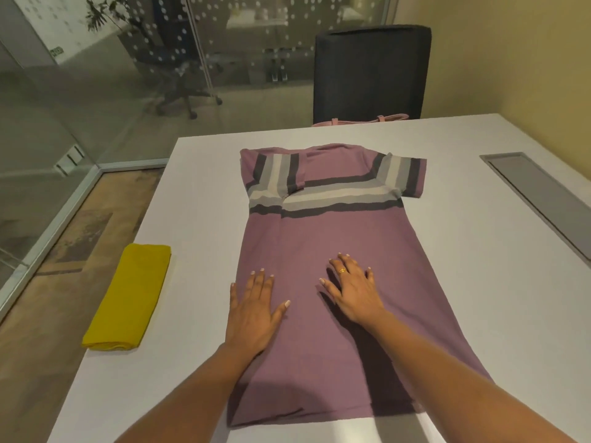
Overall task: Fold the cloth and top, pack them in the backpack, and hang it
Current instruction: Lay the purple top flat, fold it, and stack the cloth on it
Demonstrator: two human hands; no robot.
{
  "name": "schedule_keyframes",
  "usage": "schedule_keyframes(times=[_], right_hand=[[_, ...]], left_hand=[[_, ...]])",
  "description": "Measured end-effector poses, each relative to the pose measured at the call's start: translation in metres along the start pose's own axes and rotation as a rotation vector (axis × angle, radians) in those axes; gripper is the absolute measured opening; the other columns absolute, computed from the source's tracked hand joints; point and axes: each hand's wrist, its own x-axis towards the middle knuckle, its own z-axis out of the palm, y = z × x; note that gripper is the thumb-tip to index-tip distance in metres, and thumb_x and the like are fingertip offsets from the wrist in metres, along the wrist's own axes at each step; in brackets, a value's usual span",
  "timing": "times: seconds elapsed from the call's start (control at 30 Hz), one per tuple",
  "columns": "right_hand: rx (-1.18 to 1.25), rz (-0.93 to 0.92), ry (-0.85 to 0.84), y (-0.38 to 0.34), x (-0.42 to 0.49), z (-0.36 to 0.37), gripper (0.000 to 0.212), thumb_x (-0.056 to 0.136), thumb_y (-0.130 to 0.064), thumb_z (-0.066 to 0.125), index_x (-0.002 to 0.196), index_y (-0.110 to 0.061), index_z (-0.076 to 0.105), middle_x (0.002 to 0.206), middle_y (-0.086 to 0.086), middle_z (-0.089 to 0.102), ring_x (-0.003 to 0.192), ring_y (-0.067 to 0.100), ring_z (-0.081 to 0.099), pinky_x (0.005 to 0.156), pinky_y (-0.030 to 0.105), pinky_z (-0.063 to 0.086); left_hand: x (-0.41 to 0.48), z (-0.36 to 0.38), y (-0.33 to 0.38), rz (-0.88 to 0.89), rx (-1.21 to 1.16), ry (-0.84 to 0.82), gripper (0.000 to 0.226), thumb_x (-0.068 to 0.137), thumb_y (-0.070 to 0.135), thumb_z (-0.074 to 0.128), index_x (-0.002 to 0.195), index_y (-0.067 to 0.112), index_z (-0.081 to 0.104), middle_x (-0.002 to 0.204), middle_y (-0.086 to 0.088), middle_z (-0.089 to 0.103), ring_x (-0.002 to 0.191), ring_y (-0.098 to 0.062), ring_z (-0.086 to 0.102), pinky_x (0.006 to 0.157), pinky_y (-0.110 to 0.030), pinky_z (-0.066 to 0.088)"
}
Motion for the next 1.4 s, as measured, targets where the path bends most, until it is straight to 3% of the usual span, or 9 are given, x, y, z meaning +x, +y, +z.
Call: schedule_keyframes(times=[0.1, 0.2, 0.27, 0.53, 0.7, 1.07, 1.23, 1.33, 1.4], right_hand=[[0.055, 0.091, 0.057, 0.02, 0.025, -0.027, 0.056, 0.095, -0.048, 0.037, 0.141, -0.016, 0.035, 0.152, 0.004, 0.027, 0.141, 0.022, 0.023, 0.114, 0.05, 0.016], [0.134, 0.168, 0.137, 0.042, 0.054, -0.056, 0.054, 0.095, -0.047, 0.041, 0.134, -0.01, 0.044, 0.139, 0.011, 0.046, 0.127, 0.027, 0.044, 0.105, 0.044, 0.036], [0.193, 0.227, 0.156, 0.058, 0.074, -0.076, 0.053, 0.095, -0.044, 0.043, 0.132, -0.007, 0.047, 0.136, 0.013, 0.051, 0.122, 0.029, 0.049, 0.102, 0.04, 0.039], [0.366, 0.412, 0.244, 0.118, 0.157, -0.132, 0.041, 0.094, -0.024, 0.053, 0.127, -0.001, 0.05, 0.129, 0.015, 0.055, 0.114, 0.031, 0.055, 0.093, 0.034, 0.044], [0.421, 0.539, 0.313, 0.157, 0.209, -0.139, 0.053, 0.088, -0.017, 0.059, 0.134, 0.002, 0.039, 0.131, 0.02, 0.051, 0.115, 0.034, 0.052, 0.091, 0.037, 0.045], [0.344, 0.746, 0.316, 0.191, 0.262, -0.129, 0.061, 0.085, -0.03, 0.065, 0.13, 0.002, 0.04, 0.13, 0.021, 0.046, 0.12, 0.035, 0.045, 0.096, 0.042, 0.041], [0.515, 0.806, 0.361, 0.195, 0.267, -0.127, 0.054, 0.082, -0.022, 0.069, 0.123, 0.003, 0.045, 0.124, 0.019, 0.054, 0.111, 0.033, 0.053, 0.081, 0.033, 0.044], [0.66, 0.807, 0.391, 0.184, 0.272, -0.134, 0.049, 0.082, -0.016, 0.068, 0.126, -0.003, 0.049, 0.125, 0.014, 0.056, 0.112, 0.031, 0.054, 0.087, 0.035, 0.044], [0.712, 0.719, 0.467, 0.168, 0.28, -0.137, 0.047, 0.082, -0.013, 0.065, 0.126, -0.006, 0.052, 0.125, 0.013, 0.058, 0.112, 0.03, 0.055, 0.091, 0.034, 0.043]], left_hand=[[0.04, -0.019, 0.023, 0.073, -0.012, 0.008, 0.113, 0.06, 0.079, -0.026, 0.15, 0.02, 0.008, 0.159, -0.002, 0.002, 0.146, -0.018, -0.003, 0.112, -0.042, -0.013], [0.087, -0.034, 0.047, 0.106, -0.002, -0.009, 0.074, 0.091, 0.063, 0.012, 0.149, 0.018, 0.012, 0.159, -0.004, 0.003, 0.146, -0.019, -0.002, 0.116, -0.046, -0.006], [0.119, -0.041, 0.063, 0.115, 0.002, -0.018, 0.066, 0.095, 0.055, 0.022, 0.149, 0.017, 0.013, 0.158, -0.004, 0.003, 0.146, -0.02, -0.001, 0.116, -0.047, -0.004], [0.233, -0.051, 0.12, 0.203, -0.031, -0.071, 0.064, 0.096, 0.052, 0.028, 0.147, 0.016, 0.019, 0.158, -0.004, 0.01, 0.146, -0.02, 0.007, 0.117, -0.046, 0.008], [0.294, -0.046, 0.138, 0.233, -0.049, -0.13, 0.062, 0.097, 0.049, 0.03, 0.148, 0.016, 0.018, 0.158, -0.003, 0.008, 0.146, -0.02, 0.006, 0.117, -0.045, 0.011], [0.363, -0.021, 0.145, 0.177, -0.059, -0.209, 0.066, 0.095, 0.053, 0.031, 0.146, 0.013, 0.021, 0.156, -0.008, 0.016, 0.144, -0.025, 0.016, 0.114, -0.049, 0.022], [0.37, -0.018, 0.149, 0.169, -0.054, -0.097, 0.053, 0.095, 0.048, 0.038, 0.132, 0.011, 0.041, 0.137, -0.008, 0.042, 0.125, -0.027, 0.04, 0.097, -0.043, 0.04], [0.383, -0.031, 0.156, 0.098, -0.113, -0.085, 0.043, 0.095, 0.044, 0.041, 0.114, 0.008, 0.056, 0.118, -0.012, 0.055, 0.107, -0.029, 0.051, 0.085, -0.038, 0.043], [0.396, -0.045, 0.161, 0.016, -0.312, -0.1, 0.038, 0.095, 0.041, 0.044, 0.097, 0.007, 0.059, 0.105, -0.014, 0.063, 0.092, -0.028, 0.057, 0.079, -0.035, 0.045]])
